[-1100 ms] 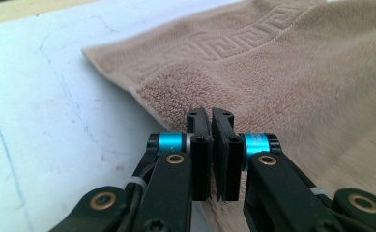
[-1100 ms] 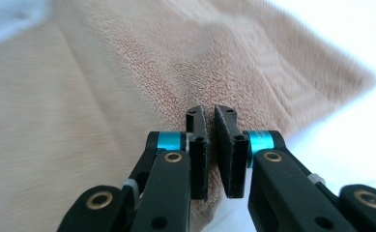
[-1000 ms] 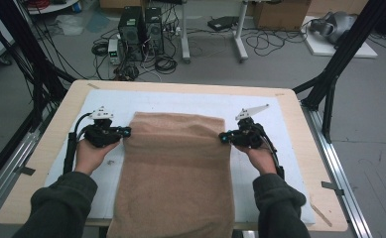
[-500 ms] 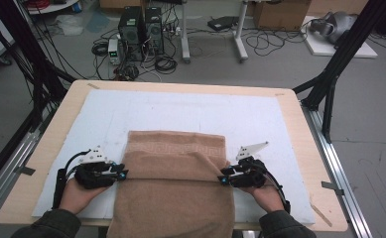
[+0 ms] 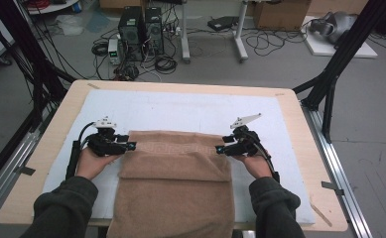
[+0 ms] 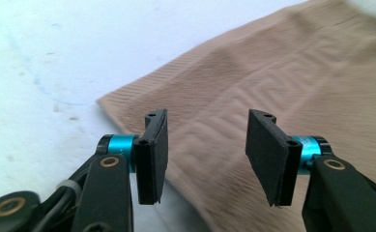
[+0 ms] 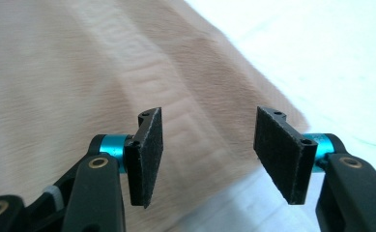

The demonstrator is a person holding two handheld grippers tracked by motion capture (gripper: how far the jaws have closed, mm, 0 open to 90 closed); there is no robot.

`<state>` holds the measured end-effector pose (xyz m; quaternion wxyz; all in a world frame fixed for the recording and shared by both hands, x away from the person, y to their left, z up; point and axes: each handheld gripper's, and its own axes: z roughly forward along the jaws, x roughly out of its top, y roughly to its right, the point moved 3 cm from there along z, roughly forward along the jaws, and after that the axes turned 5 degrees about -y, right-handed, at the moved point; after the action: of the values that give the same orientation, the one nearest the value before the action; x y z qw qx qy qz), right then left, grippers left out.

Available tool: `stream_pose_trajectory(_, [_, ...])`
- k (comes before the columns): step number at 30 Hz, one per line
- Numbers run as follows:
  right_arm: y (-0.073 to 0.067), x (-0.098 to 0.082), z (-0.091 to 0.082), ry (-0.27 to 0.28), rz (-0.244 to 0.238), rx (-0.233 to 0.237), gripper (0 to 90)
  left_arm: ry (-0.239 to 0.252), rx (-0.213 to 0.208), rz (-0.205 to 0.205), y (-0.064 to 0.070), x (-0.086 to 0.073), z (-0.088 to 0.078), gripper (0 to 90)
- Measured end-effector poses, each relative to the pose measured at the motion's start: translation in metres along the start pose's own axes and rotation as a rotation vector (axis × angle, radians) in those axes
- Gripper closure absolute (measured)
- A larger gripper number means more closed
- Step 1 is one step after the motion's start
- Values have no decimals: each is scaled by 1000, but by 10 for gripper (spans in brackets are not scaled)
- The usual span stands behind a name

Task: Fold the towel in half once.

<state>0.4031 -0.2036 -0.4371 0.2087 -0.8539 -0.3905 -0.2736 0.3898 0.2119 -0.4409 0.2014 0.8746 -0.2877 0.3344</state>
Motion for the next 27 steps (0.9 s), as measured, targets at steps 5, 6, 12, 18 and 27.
stream_pose_trajectory(5, [10,-4,19,-60,15,-23,469,-67,15,-39,-8,-6,17,594])
stream_pose_trajectory(6, [8,-4,22,-64,12,-24,481,-65,29,-25,-6,-6,18,609])
stream_pose_trajectory(12, [2,-1,23,-96,-42,-84,733,-73,81,12,-3,-5,20,790])
stream_pose_trajectory(18, [6,-1,20,-92,-27,-35,852,-70,33,-4,-6,-6,16,896])
stream_pose_trajectory(27, [-3,3,-8,-5,-37,11,854,-4,21,3,-5,-2,-6,891])
